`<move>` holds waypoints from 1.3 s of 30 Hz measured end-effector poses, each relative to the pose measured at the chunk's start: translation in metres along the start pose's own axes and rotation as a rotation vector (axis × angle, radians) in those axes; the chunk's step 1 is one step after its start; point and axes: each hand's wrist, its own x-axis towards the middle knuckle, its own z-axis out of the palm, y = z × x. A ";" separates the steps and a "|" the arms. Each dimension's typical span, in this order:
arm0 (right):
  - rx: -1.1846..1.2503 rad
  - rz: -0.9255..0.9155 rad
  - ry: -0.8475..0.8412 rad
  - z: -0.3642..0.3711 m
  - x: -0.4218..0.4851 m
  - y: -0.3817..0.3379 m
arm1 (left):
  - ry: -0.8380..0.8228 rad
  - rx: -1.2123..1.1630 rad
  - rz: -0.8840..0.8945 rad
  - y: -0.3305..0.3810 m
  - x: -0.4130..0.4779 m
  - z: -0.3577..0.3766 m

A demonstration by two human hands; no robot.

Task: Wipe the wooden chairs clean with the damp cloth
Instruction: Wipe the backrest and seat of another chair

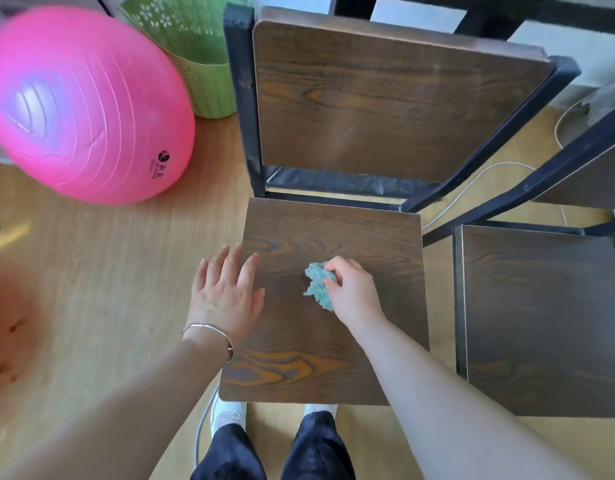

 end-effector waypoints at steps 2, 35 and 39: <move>0.028 -0.112 0.072 -0.020 -0.002 -0.025 | 0.019 0.006 -0.012 -0.003 0.008 -0.018; -0.159 -0.504 0.544 0.054 0.095 -0.154 | 0.136 -0.107 -0.118 -0.122 0.021 -0.036; -0.081 -0.177 0.454 0.072 0.105 -0.128 | 0.115 -0.107 -0.126 -0.128 0.015 -0.024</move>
